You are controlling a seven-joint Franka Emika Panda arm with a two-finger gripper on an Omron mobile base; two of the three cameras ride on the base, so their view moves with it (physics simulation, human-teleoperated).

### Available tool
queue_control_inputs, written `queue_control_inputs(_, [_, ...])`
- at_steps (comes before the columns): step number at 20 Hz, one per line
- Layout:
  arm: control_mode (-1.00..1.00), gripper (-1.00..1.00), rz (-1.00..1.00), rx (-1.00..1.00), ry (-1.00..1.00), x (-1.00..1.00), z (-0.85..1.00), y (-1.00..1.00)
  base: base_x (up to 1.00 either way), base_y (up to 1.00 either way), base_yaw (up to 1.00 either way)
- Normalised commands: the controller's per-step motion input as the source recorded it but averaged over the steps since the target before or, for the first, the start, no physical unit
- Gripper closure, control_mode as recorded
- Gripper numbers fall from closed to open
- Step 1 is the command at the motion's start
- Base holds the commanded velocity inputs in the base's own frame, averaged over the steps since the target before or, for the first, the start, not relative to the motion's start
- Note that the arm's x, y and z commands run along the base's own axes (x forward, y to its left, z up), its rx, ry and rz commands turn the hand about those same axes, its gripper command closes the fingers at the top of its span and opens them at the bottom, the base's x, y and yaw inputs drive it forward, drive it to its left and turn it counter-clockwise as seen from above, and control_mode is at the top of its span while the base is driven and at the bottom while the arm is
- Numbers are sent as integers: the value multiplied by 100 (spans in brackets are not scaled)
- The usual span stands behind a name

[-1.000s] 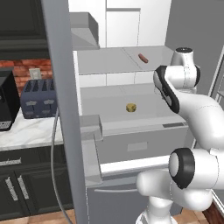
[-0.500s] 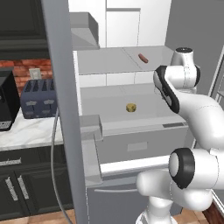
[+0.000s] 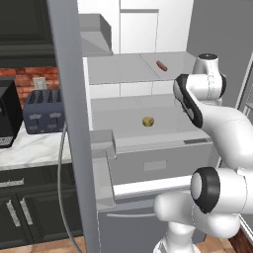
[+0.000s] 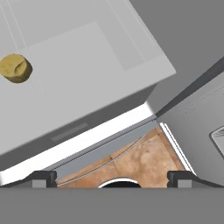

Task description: Retrieve the sausage and cheese from the fridge and place them on the cutting board on the counter.

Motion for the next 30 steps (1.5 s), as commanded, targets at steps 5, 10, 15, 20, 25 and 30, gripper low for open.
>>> queue_control_inputs(5, [-100, -100, 7, 0, 0, 1, -20, 5, 0, 0, 0])
queue_control_inputs(10, [-100, -100, 18, -6, 0, 9, -63, 27, 0, 0, 0])
queue_control_inputs(15, [-100, -100, 28, -13, -8, 2, -64, 54, 0, 0, 0])
queue_control_inputs(20, [-100, -100, 41, -4, -10, 0, -4, 3, 0, 0, 0])
queue_control_inputs(25, [-100, -100, 29, -2, -15, 0, 5, 0, 0, 0, 0])
queue_control_inputs(30, [-100, -100, 7, 0, -4, 1, 28, 6, 0, 0, 0])
